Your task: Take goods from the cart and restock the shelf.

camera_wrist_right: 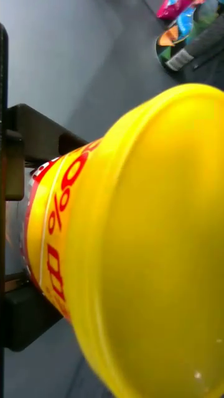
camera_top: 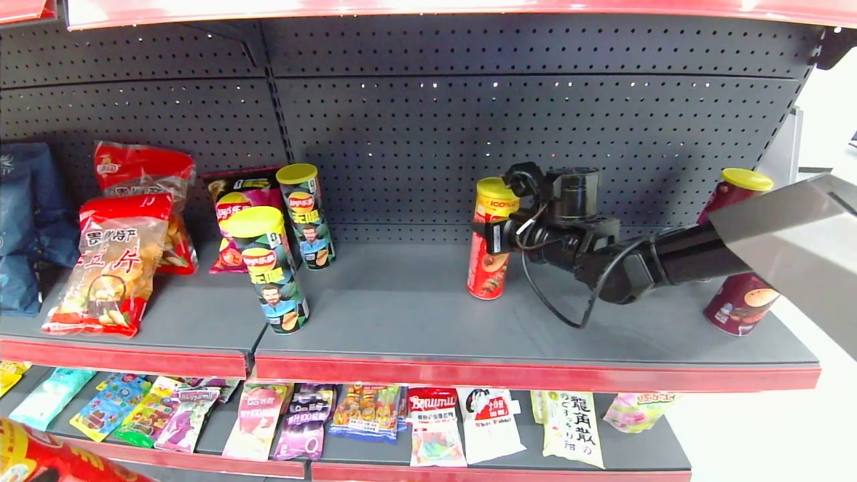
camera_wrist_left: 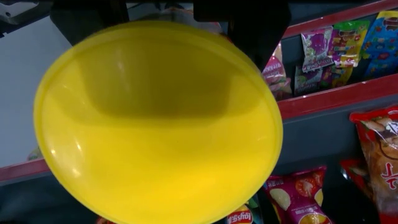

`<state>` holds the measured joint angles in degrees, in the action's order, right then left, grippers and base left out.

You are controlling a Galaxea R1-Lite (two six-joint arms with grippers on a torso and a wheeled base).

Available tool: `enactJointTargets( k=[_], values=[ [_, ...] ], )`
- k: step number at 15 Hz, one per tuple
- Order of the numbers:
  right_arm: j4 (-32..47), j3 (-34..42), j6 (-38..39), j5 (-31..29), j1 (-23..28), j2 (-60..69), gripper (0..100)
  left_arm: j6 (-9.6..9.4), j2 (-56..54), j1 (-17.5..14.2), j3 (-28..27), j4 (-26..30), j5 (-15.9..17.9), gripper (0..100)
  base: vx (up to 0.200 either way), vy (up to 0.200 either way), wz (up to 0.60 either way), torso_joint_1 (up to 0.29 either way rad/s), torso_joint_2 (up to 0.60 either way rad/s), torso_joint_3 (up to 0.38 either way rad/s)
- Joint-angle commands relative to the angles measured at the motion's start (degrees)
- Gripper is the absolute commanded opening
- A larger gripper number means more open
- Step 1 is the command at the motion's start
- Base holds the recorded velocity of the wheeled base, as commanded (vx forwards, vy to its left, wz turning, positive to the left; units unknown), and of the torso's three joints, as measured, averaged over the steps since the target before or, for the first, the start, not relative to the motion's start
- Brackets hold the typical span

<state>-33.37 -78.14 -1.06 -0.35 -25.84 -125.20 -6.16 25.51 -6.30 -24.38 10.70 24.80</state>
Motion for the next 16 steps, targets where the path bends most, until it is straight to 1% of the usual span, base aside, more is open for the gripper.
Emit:
enactJointTargets(
  k=[1, 4, 6, 7, 8, 10, 12, 14, 16],
  values=[
    [-0.1, 4.9, -0.7, -3.7, -2.3, 6.6, 0, 0.00, 0.1, 0.0, 0.0, 0.0, 0.0, 0, 0.000, 0.000, 0.00, 0.000, 0.00, 0.000],
    [-0.3, 10.2, -0.6, -7.6, -3.9, 11.5, 0, 0.00, 0.7, 0.0, -0.2, -0.2, 0.0, 0, 0.000, 0.000, 0.00, 0.000, 0.00, 0.000],
    [-0.8, 12.8, -0.3, -11.8, -4.8, 12.1, 0, 0.00, 0.8, 0.0, -0.1, -0.2, 0.0, 0, 0.000, 0.000, 0.00, 0.000, 0.00, 0.000],
    [-0.8, 12.9, -0.3, -11.9, -4.8, 12.2, 0, -0.08, 0.8, 0.0, -0.1, -0.2, 0.0, 0, 0.000, 0.000, 0.00, 0.000, 0.00, 0.000],
    [-1.0, 16.9, -0.1, -12.7, -5.8, 14.1, 0, 0.00, 0.9, 0.0, -0.1, -0.2, 0.0, 0, 0.000, 0.000, 0.00, 0.000, 0.00, 0.000],
    [-4.0, 20.1, 0.6, -14.9, -6.7, 14.3, 0, 0.00, 0.9, 0.0, -0.1, -0.2, 0.0, 0, 0.000, 0.000, 0.00, 0.000, 0.00, 0.000],
    [-7.7, 23.3, 0.8, -15.5, -7.5, 14.3, 0, 0.00, 0.9, 0.0, -0.1, -0.2, 0.0, 0, 0.000, 0.000, 0.00, 0.000, 0.00, 0.000],
    [-9.7, 24.4, 0.8, -15.6, -7.9, 13.7, 0, 0.00, 0.9, 0.0, 0.0, -0.1, 0.0, 0, 0.000, 0.000, 0.00, 0.000, 0.00, 0.000],
    [-10.1, 25.2, 0.8, -15.6, -8.1, 13.3, 0, 0.00, 0.9, 0.0, 0.1, -0.1, 0.0, 0, 0.000, 0.000, 0.00, 0.000, 0.00, 0.000]
  ],
)
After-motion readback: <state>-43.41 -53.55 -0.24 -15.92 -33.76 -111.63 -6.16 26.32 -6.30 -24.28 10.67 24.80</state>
